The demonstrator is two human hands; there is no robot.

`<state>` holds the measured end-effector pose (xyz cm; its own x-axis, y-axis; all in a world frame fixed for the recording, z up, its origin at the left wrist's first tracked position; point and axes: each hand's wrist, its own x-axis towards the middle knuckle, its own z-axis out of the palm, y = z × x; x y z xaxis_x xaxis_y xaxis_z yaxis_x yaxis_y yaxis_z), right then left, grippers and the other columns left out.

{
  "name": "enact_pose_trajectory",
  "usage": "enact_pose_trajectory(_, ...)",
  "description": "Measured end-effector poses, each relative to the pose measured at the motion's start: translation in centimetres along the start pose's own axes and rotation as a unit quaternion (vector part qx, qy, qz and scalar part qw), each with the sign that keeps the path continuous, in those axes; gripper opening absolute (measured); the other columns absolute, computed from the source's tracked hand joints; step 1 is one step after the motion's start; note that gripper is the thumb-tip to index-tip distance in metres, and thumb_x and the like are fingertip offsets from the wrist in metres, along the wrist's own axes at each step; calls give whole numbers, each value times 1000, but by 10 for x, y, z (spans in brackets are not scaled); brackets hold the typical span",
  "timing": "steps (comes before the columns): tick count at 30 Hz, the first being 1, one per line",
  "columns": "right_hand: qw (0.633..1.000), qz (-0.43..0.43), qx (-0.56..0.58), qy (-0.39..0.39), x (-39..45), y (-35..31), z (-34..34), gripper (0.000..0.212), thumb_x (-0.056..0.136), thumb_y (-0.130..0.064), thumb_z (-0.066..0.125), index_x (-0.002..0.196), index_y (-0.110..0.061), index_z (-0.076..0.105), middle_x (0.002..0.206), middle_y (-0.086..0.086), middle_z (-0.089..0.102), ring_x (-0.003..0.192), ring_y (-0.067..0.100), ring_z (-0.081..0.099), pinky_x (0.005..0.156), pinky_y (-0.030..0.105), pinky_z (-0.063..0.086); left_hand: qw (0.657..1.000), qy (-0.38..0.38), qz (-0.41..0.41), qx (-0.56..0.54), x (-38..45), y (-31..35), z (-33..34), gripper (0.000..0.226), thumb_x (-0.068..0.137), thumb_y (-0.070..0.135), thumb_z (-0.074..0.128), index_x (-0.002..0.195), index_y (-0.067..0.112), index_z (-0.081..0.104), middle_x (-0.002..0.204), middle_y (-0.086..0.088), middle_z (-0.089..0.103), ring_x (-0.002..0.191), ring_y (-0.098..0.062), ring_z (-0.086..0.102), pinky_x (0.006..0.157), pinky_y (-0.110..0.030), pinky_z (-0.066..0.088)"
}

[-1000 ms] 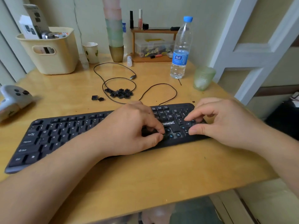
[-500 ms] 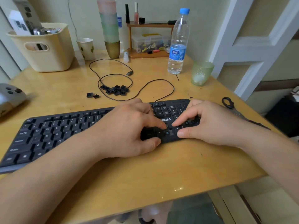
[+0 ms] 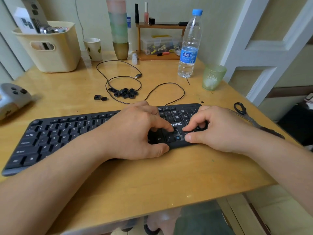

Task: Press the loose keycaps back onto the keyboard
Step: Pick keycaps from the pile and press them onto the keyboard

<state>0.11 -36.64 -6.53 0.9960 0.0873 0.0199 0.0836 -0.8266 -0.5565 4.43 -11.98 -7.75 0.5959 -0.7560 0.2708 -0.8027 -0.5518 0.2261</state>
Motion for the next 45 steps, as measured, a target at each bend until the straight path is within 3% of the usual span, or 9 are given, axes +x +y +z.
enact_pose_trajectory(6,999,-20,-9,24,-1,4,6,15,75,-38,89,76,-44,75,90,-8,59,90,10,52,74,22,35,997,-31,21,62,2,14,10,68,81,73,55,146,52,50,96,12,44,96,-17,43,95,-43,44)
enact_pose_trajectory(11,994,-56,-33,85,-12,10,20,11,82,-41,80,80,-51,74,88,-13,58,101,15,45,92,41,43,996,-22,23,78,3,16,10,66,82,73,51,145,51,52,96,12,42,94,-15,39,92,-42,43)
enact_pose_trajectory(15,979,-109,-73,156,-28,18,30,21,90,-47,61,103,-48,78,85,-14,50,93,17,42,82,51,46,995,-27,22,90,2,16,9,66,84,73,48,146,53,50,97,10,44,95,-15,40,89,-40,41)
enact_pose_trajectory(19,939,-162,-231,197,-44,19,32,31,88,-37,61,115,-39,77,85,-10,40,87,21,37,69,42,38,993,-28,22,112,2,18,6,62,85,72,43,145,55,50,96,11,43,94,-15,40,84,-38,37)
enact_pose_trajectory(24,918,-181,-305,179,-47,14,33,36,83,-41,59,113,-36,78,87,-7,41,88,24,40,72,38,25,991,-50,13,122,2,19,7,61,84,73,37,141,57,54,97,12,43,99,-16,42,80,-34,25)
enact_pose_trajectory(27,924,-169,-286,189,-48,15,35,41,82,-40,58,117,-34,77,88,-9,38,88,22,40,72,37,26,993,-45,16,106,0,18,8,61,84,71,43,141,53,56,95,14,43,99,-14,42,82,-35,28)
enact_pose_trajectory(32,917,-155,-242,278,-52,21,37,44,76,-25,67,119,-24,77,87,-5,51,87,25,48,71,43,39,998,18,-14,64,0,1,-2,60,85,67,51,135,40,66,91,16,48,96,-12,40,88,-43,41)
enact_pose_trajectory(38,938,-158,-227,207,-49,19,38,37,78,-28,62,112,-36,77,88,-7,41,89,21,40,73,42,38,999,26,-9,44,-1,-6,-4,53,85,67,52,130,43,69,91,14,51,95,-16,44,86,-46,44)
enact_pose_trajectory(45,952,-157,-172,199,-47,22,35,40,82,-18,61,111,-39,78,88,-9,45,91,19,44,75,44,41,998,7,41,53,1,8,5,57,85,70,51,137,47,62,91,13,47,95,-16,43,89,-41,42)
